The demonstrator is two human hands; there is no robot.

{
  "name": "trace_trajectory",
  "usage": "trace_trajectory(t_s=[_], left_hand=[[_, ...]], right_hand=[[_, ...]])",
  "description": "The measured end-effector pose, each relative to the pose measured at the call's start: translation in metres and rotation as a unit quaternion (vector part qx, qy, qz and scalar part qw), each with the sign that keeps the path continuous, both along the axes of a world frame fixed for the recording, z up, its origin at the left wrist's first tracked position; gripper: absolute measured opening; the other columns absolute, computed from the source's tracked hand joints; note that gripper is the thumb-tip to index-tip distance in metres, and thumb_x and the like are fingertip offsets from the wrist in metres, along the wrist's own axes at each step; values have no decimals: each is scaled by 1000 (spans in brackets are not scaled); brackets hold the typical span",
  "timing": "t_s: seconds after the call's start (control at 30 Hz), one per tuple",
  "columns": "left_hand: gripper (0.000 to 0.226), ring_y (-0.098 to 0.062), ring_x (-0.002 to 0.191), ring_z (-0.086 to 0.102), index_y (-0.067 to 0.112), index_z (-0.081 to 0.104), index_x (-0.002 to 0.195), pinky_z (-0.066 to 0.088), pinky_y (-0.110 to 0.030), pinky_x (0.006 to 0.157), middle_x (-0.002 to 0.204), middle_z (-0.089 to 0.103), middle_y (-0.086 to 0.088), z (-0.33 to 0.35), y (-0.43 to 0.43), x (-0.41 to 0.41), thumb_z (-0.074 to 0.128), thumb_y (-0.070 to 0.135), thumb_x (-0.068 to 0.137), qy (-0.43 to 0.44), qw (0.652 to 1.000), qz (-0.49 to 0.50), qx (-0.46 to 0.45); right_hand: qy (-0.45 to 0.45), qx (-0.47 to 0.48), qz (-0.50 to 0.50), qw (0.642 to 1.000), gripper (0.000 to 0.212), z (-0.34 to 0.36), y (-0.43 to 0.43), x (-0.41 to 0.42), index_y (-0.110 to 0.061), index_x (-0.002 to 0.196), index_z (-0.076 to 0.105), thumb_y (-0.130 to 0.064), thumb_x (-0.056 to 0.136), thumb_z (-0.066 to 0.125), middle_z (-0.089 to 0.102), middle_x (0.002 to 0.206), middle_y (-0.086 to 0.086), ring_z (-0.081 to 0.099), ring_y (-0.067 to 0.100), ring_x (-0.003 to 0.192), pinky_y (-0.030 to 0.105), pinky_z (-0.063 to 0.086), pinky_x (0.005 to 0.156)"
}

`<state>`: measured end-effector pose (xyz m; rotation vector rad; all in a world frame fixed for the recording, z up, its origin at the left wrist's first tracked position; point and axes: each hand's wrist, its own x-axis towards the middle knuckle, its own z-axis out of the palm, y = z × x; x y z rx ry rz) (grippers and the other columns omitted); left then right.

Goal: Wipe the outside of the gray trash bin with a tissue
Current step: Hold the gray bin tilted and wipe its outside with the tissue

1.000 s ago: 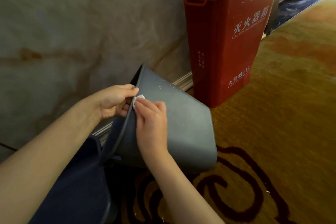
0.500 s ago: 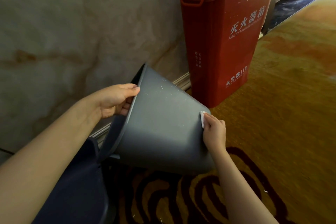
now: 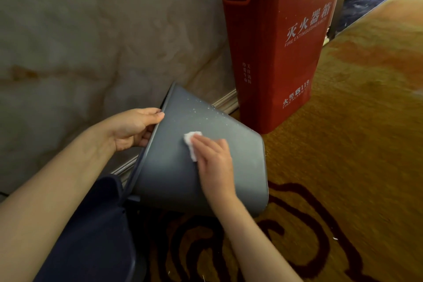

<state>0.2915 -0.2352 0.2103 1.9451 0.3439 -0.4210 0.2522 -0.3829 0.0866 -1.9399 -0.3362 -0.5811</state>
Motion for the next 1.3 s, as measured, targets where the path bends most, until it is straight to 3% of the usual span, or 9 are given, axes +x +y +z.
trace_trajectory(t_s=[0.1,0.27,0.5,0.6,0.77,0.9,1.13,1.23,1.3], left_hand=[[16,-4,42,60,18,60,90,52,-20,42,62,64,2,0,1,-2,44,19,94,1,1000,4,-4],[14,-3,48,61,19,58,91,53,-20,49,75,62,-2,-1,-8,-1,44,21,94,-19,1000,-18,9],[21,-1,52,62,18,59,91,50,-18,46,76,63,-1,-4,-20,0,40,24,96,-45,997,-54,22],[23,-3,57,63,19,61,89,51,-18,49,79,65,-1,-5,-21,0,40,25,96,-61,996,-60,36],[22,-4,57,63,18,62,96,52,-17,51,81,66,-2,-6,-19,-2,41,23,96,-56,996,-60,45],[26,-7,61,64,8,59,108,54,-19,53,86,65,-5,-5,-15,3,41,23,95,-34,996,-66,44],[15,-9,55,62,14,62,85,51,-19,50,68,67,0,4,-25,27,50,22,89,4,997,-46,-54],[34,-11,48,53,18,57,88,42,-16,42,63,58,0,9,-33,50,39,47,91,12,999,-35,28],[33,-13,53,55,16,55,84,44,-18,45,73,57,-4,9,-41,63,36,42,94,-2,996,-23,85]], right_hand=[[126,7,-99,987,21,-34,-35,22,-7,103,69,-4,89,54,69,108,9,51,26,92,22,31,76],[253,47,-197,946,28,-50,-66,50,-3,72,65,-2,90,45,66,91,9,51,28,95,27,29,74],[2,87,-59,994,10,38,22,29,0,81,70,2,82,60,72,86,13,53,29,76,21,33,64],[-28,69,-44,996,13,47,25,46,0,82,70,1,84,57,72,89,13,51,28,74,21,28,64],[144,46,-117,982,32,-3,-29,92,-12,58,55,-1,88,49,63,73,18,49,31,77,27,18,64],[350,110,-209,906,29,-58,-75,95,-3,69,63,-10,91,45,59,95,20,49,27,77,31,34,72],[369,145,-229,889,24,-71,-82,90,-8,84,70,-10,92,47,60,107,14,42,16,79,28,34,76],[364,160,-221,890,26,-72,-81,89,-8,74,67,-9,90,47,60,103,13,45,17,82,28,32,75],[349,129,-225,900,27,-74,-80,87,-8,72,65,-7,90,46,61,99,12,42,17,83,29,32,75]])
